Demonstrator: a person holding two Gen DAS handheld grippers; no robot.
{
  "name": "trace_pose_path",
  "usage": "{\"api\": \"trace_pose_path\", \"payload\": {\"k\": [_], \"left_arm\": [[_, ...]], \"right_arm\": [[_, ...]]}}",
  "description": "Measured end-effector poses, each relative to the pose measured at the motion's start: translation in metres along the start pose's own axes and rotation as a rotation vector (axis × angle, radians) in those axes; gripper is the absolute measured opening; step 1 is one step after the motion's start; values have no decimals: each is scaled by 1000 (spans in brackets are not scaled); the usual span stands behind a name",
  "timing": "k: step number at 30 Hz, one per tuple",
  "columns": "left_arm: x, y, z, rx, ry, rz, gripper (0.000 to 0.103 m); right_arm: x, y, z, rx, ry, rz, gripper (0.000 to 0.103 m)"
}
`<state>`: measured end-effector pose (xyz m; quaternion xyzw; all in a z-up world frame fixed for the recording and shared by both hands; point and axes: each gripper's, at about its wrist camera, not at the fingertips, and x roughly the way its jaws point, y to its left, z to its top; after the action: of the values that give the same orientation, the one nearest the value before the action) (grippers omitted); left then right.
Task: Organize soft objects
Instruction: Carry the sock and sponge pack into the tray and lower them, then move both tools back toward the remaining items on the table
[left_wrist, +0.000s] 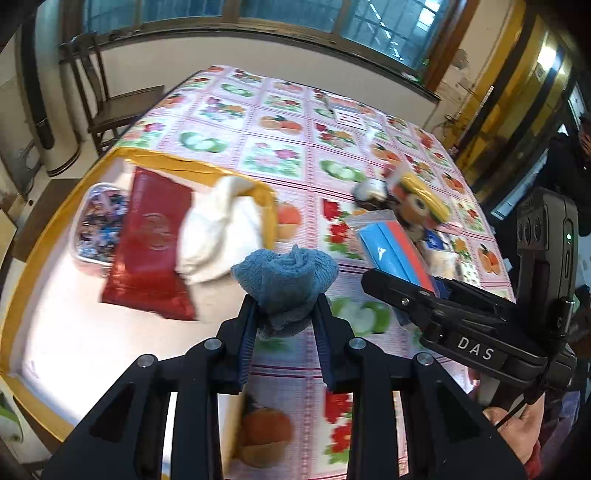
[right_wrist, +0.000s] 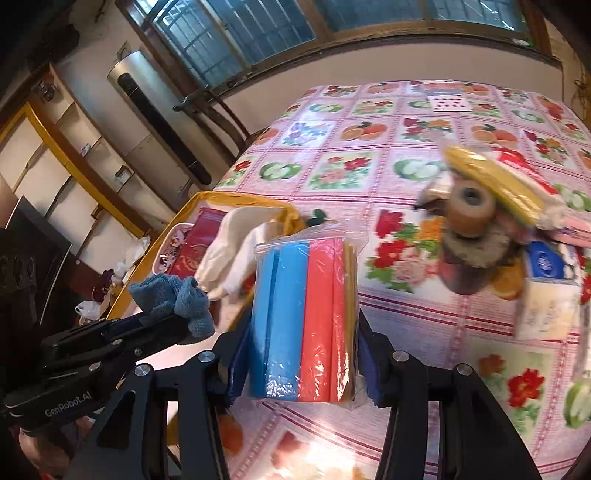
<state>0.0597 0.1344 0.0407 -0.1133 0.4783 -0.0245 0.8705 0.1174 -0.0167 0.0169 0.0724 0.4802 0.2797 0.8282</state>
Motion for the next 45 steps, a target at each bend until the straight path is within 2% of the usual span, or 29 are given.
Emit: {"api": "trace_pose_path", "payload": {"k": [6,9,15,17,18,20,21,25,31,35,45], "left_arm": [[6,82,3,-78,-7,145,27],[10,108,-1,-111,-2,168,27],[11,122,-8,-117,-24,177,33],[11,123,-9,-117,-30,181,46],[9,125,-11,-125,-36,175,48],[6,127,-12,-143,-54,181,61],[4,128,-13,-144,-61,184,62],[-8,123,-15,-158,-92,187,70],[-33,104,-20,-142,-170,198,70],[-43,81,-21,-110,-200,172,71],[-30,4,-23,-12,-169,66,71]], "right_arm": [[59,68,10,-54,48,22,51],[83,91,11,-74,75,17,51],[107,102,1,-83,125,12,53],[105,99,-1,-81,124,16,54],[103,98,-2,-84,120,15,54],[95,95,-3,-85,105,25,56],[90,94,-4,-83,95,29,57],[71,90,-8,-80,39,39,60],[49,84,-17,-70,2,64,61],[35,72,-24,-60,-8,58,65],[-10,5,-38,-2,-46,-30,65]]}}
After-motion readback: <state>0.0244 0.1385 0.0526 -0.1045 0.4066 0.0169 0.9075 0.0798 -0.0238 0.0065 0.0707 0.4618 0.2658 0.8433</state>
